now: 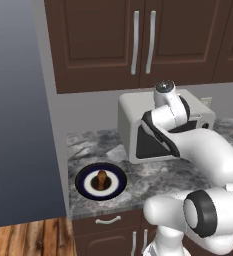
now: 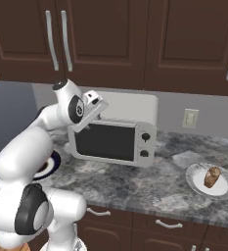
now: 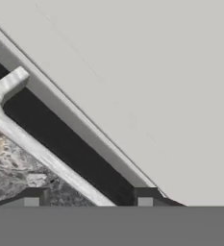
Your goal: Open the toaster oven door. Place the bread on the top rack in the toaster oven and place the chicken drumstick on the bottom rack.
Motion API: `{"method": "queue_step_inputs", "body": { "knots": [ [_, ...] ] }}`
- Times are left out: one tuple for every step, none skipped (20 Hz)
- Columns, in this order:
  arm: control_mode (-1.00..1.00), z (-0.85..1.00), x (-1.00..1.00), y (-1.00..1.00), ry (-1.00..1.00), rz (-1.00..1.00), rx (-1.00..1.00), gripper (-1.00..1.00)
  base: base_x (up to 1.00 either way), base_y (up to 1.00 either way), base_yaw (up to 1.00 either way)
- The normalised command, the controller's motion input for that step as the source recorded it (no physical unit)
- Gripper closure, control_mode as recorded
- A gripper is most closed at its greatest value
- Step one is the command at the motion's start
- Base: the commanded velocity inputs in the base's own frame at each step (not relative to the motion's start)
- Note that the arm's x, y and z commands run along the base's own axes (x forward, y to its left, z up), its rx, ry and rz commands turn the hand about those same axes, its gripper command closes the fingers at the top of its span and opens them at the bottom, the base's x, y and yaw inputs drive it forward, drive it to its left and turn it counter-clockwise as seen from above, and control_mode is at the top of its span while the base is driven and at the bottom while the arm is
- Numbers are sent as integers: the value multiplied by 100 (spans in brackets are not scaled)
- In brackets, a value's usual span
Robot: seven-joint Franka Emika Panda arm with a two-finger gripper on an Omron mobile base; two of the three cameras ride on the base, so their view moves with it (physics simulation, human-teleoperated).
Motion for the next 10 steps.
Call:
{"method": "queue_step_inputs", "body": {
  "knots": [
    [-100,-65,-19,0,0,4,0,-100,0,0,0],
    [-100,-74,-16,0,0,3,0,-100,0,0,0],
    [-100,-79,-11,0,2,3,0,-100,0,0,0],
    [-100,-86,-4,0,9,3,0,100,0,0,0],
    [-100,-91,0,0,20,4,0,100,0,0,0],
    [-100,-88,-11,0,28,7,0,100,0,0,0],
    [-100,-84,-18,0,31,8,0,100,0,0,0],
    [-100,-83,-35,0,37,9,0,100,0,0,0],
    [-100,-82,-45,0,39,10,0,100,0,0,0],
    [-100,-87,-59,0,44,11,0,100,0,0,0]
  ]
}}
